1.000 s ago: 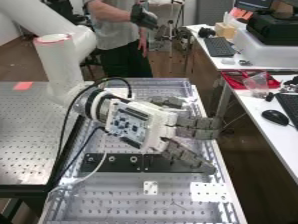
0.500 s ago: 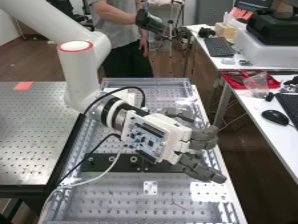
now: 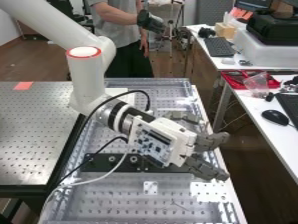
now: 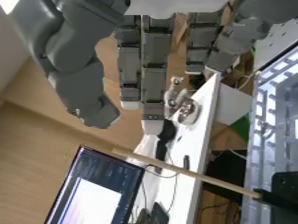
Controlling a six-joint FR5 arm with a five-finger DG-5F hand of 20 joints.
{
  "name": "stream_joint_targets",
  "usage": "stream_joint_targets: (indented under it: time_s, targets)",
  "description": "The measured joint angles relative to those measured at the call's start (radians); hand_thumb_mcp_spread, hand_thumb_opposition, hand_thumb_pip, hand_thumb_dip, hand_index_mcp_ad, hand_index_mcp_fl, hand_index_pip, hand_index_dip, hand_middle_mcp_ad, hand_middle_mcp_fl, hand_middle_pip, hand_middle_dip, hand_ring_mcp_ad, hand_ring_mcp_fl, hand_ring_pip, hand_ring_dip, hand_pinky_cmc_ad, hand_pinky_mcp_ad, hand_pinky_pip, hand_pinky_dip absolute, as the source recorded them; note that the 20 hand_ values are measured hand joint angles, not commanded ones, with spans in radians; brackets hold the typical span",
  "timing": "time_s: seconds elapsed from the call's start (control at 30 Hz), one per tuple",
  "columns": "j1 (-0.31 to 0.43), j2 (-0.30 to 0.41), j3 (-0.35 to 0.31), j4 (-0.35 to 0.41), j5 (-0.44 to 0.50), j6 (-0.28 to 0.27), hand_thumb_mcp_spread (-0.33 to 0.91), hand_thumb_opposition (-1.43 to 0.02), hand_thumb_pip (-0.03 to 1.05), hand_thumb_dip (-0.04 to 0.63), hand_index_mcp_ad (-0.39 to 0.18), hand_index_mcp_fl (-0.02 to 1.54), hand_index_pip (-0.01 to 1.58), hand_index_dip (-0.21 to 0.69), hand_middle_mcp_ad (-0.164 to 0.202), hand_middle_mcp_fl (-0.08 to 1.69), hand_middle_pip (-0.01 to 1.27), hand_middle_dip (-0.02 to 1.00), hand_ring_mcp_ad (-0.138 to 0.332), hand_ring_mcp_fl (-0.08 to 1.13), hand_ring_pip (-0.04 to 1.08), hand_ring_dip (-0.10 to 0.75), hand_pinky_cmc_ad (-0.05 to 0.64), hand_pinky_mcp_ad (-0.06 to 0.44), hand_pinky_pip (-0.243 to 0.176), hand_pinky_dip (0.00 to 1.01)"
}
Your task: Grab the chopstick and place it in the clear container
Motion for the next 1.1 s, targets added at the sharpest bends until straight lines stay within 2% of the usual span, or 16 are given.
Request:
stream_joint_targets:
  time_s: [0.17, 0.27, 0.33, 0.4, 0.43, 0.57, 0.67, 0.73, 0.8, 0.9, 1.03, 1.1]
  targets:
    - [0.006, 0.001, -0.004, 0.007, -0.003, 0.000, 0.46, -0.77, 0.76, 0.323, -0.038, 0.18, 1.09, -0.044, -0.035, 0.57, 0.58, 0.51, 0.140, 0.16, 0.00, 0.258, 0.438, 0.131, -0.052, 0.19]
    - [0.011, 0.003, -0.007, 0.012, -0.013, -0.016, 0.46, -0.77, 0.76, 0.323, -0.040, 0.22, 1.14, -0.044, -0.037, 0.57, 0.57, 0.51, 0.140, 0.19, 0.01, 0.260, 0.438, 0.136, -0.028, 0.20]
    - [0.015, 0.004, -0.010, 0.017, -0.020, -0.022, 0.46, -0.77, 0.74, 0.323, -0.040, 0.24, 1.15, -0.044, -0.037, 0.57, 0.58, 0.53, 0.140, 0.20, 0.01, 0.272, 0.435, 0.131, -0.028, 0.18]
    - [0.020, 0.005, -0.012, 0.020, -0.024, -0.021, 0.48, -0.77, 0.74, 0.323, -0.044, 0.26, 1.19, -0.044, -0.038, 0.57, 0.58, 0.53, 0.138, 0.17, 0.01, 0.272, 0.431, 0.133, -0.037, 0.18]
    - [0.022, 0.005, -0.013, 0.022, -0.025, -0.018, 0.48, -0.77, 0.74, 0.323, -0.045, 0.28, 1.20, -0.044, -0.044, 0.58, 0.58, 0.53, 0.138, 0.15, 0.01, 0.269, 0.454, 0.133, -0.037, 0.18]
    - [0.027, 0.003, -0.014, 0.028, -0.024, -0.011, 0.47, -0.77, 0.71, 0.319, -0.052, 0.33, 1.20, -0.044, -0.045, 0.61, 0.57, 0.53, 0.138, 0.20, 0.01, 0.278, 0.456, 0.133, -0.035, 0.18]
    - [0.030, -0.003, -0.014, 0.029, -0.017, -0.003, 0.49, -0.77, 0.70, 0.319, -0.059, 0.34, 1.20, -0.044, -0.054, 0.60, 0.57, 0.53, 0.141, 0.16, 0.01, 0.278, 0.469, 0.133, -0.037, 0.18]
    - [0.030, -0.006, -0.012, 0.027, -0.012, 0.002, 0.49, -0.77, 0.70, 0.319, -0.061, 0.35, 1.21, -0.044, -0.054, 0.61, 0.58, 0.54, 0.122, 0.20, 0.00, 0.286, 0.469, 0.138, -0.024, 0.18]
    - [0.030, -0.009, -0.010, 0.025, -0.008, 0.003, 0.49, -0.77, 0.70, 0.316, -0.061, 0.34, 1.21, -0.044, -0.052, 0.60, 0.57, 0.54, 0.126, 0.21, 0.01, 0.283, 0.469, 0.134, -0.024, 0.18]
    - [0.029, -0.012, -0.008, 0.021, 0.001, 0.005, 0.49, -0.77, 0.70, 0.318, -0.058, 0.30, 1.21, -0.044, -0.058, 0.61, 0.57, 0.54, 0.129, 0.16, 0.00, 0.283, 0.471, 0.126, -0.028, 0.18]
    - [0.030, -0.018, -0.007, 0.019, 0.004, 0.016, 0.49, -0.77, 0.70, 0.318, -0.058, 0.31, 1.21, -0.052, -0.056, 0.61, 0.58, 0.54, 0.117, 0.23, 0.01, 0.290, 0.476, 0.136, -0.014, 0.18]
    - [0.031, -0.019, -0.006, 0.019, 0.002, 0.018, 0.49, -0.77, 0.70, 0.307, -0.058, 0.31, 1.20, -0.059, -0.056, 0.61, 0.58, 0.54, 0.103, 0.24, 0.02, 0.293, 0.476, 0.136, -0.021, 0.18]
